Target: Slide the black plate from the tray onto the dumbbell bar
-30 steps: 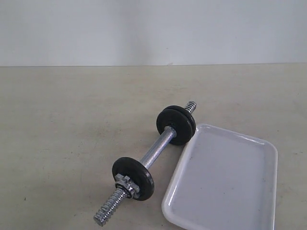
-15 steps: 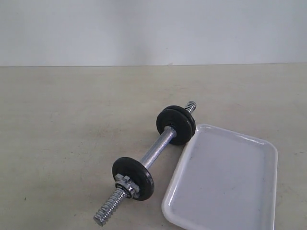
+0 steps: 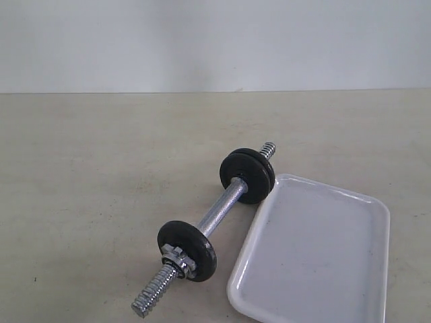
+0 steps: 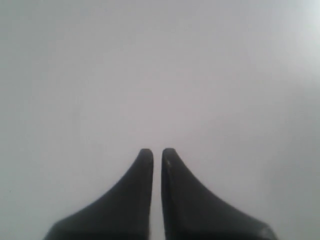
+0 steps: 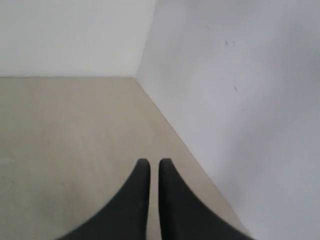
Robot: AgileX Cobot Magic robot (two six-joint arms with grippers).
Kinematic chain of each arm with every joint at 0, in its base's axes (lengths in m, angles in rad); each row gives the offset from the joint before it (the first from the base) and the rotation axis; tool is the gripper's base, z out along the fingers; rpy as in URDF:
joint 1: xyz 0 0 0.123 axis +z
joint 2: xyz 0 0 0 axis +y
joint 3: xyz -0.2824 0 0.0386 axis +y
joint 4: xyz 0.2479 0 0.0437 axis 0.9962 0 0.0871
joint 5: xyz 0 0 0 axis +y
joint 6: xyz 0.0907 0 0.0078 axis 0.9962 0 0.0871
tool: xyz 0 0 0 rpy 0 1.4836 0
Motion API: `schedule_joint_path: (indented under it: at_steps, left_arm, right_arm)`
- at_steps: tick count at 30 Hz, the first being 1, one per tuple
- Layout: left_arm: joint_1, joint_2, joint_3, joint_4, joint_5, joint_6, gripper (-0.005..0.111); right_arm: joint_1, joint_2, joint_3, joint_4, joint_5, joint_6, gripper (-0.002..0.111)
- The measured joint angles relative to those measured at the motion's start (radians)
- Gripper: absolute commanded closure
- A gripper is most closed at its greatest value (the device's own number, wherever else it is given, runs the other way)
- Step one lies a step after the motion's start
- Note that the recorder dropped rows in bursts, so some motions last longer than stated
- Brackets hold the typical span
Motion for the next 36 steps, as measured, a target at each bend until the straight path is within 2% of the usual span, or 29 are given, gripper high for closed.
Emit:
schedule_joint_path:
  at_steps: [5,9,12,16,25,28,31,36]
  left_arm:
    - [0.0,-0.154,0.107,0.09,0.135,-0.033,0.102]
    - [0.0,-0.267,0.167,0.099,0.163,-0.054,0.102]
    - [0.0,-0.339,0.207,0.1,0.175,-0.062,0.102]
    - [0.0,-0.41,0.25,0.103,0.194,-0.133,0.102]
    - [0.0,-0.438,0.384,0.162,0.274,-0.227,0.102]
    - [0.0,-0.438,0.428,0.178,0.266,-0.235,0.102]
    - [0.0,-0.438,0.475,0.188,0.222,-0.236,0.102]
    - [0.0,-0.436,0.555,0.192,0.074,-0.244,0.102]
  right_arm:
    - [0.0,-0.132,-0.004,0.301,0.001,-0.176,0.104]
    - [0.0,-0.259,-0.004,0.383,0.001,-0.249,0.104]
    - [0.0,-0.355,-0.006,0.381,0.001,-0.275,0.104]
    - [0.0,-0.467,0.0,0.267,-0.019,-0.271,0.104]
    - [0.0,-0.623,0.009,0.054,-0.016,-0.201,0.104]
    - [0.0,-0.639,0.008,-0.117,-0.003,-0.094,0.104]
    - [0.0,-0.641,0.09,-0.443,-0.081,0.132,0.104]
    - [0.0,-0.601,0.376,-1.045,-0.388,0.716,0.104]
